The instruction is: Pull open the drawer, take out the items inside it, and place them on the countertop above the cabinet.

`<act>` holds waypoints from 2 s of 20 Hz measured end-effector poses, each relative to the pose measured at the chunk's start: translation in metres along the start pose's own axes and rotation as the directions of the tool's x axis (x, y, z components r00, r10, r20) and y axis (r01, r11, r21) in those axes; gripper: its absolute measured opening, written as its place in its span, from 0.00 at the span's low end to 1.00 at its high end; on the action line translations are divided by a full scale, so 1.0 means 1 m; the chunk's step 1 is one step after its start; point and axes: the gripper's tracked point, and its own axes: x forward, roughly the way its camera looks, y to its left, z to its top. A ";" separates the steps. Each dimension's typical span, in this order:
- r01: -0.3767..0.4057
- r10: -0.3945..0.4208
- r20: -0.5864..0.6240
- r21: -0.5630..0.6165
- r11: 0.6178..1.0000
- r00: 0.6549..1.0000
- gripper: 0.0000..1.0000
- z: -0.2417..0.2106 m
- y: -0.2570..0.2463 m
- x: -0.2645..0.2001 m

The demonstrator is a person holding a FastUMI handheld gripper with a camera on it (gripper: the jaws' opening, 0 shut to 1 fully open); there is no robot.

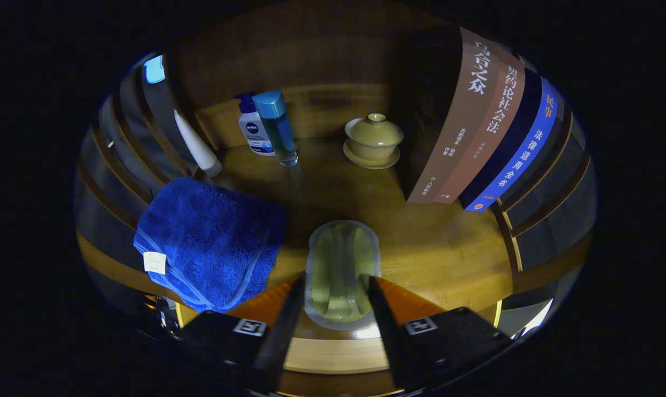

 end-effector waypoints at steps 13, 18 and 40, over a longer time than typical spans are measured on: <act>-0.157 0.167 0.444 -0.060 0.986 0.880 0.99 -0.021 0.027 -0.137; -0.086 0.109 0.758 -0.070 0.994 0.643 0.99 -0.045 0.014 -0.227; -0.080 0.059 0.745 -0.008 0.997 0.664 0.99 -0.270 0.000 -0.098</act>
